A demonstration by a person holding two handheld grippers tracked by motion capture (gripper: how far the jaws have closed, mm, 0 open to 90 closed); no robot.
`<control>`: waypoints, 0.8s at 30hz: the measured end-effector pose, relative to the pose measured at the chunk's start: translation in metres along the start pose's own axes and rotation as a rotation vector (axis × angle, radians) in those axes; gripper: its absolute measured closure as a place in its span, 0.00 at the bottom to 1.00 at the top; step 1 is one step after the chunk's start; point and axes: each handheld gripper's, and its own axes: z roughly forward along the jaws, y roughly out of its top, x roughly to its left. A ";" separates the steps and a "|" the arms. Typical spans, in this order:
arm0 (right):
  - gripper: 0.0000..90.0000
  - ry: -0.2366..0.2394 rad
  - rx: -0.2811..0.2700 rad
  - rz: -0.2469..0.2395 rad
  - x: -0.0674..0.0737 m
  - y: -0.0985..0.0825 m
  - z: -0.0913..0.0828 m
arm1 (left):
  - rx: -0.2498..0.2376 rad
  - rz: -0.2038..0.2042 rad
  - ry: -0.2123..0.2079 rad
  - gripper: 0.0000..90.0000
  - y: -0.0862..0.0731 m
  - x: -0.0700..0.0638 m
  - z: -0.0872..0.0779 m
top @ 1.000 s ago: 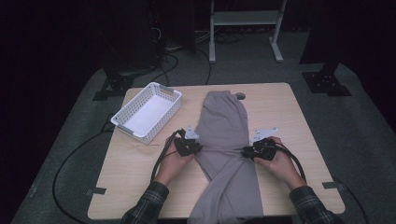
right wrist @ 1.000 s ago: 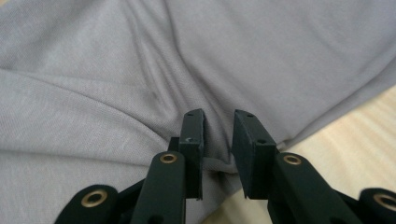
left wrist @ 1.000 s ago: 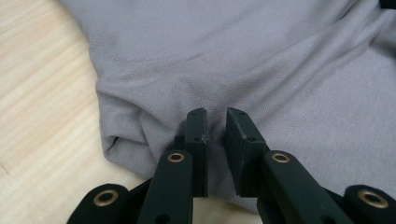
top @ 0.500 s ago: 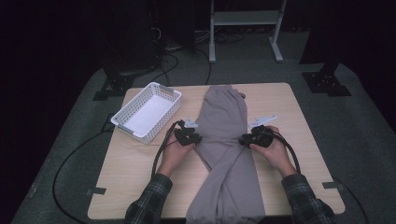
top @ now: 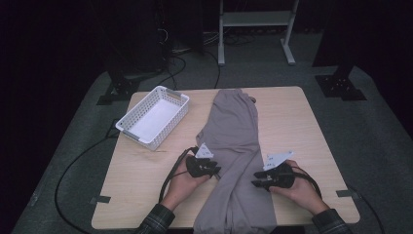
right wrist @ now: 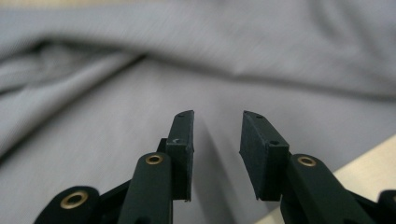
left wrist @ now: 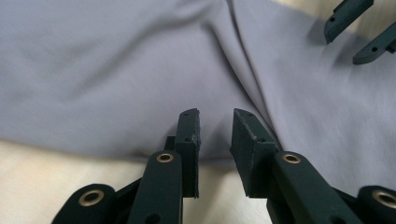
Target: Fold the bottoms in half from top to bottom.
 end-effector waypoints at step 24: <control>0.77 -0.125 -0.056 0.076 -0.059 0.031 0.034 | 0.031 -0.059 0.185 0.82 0.020 0.069 0.020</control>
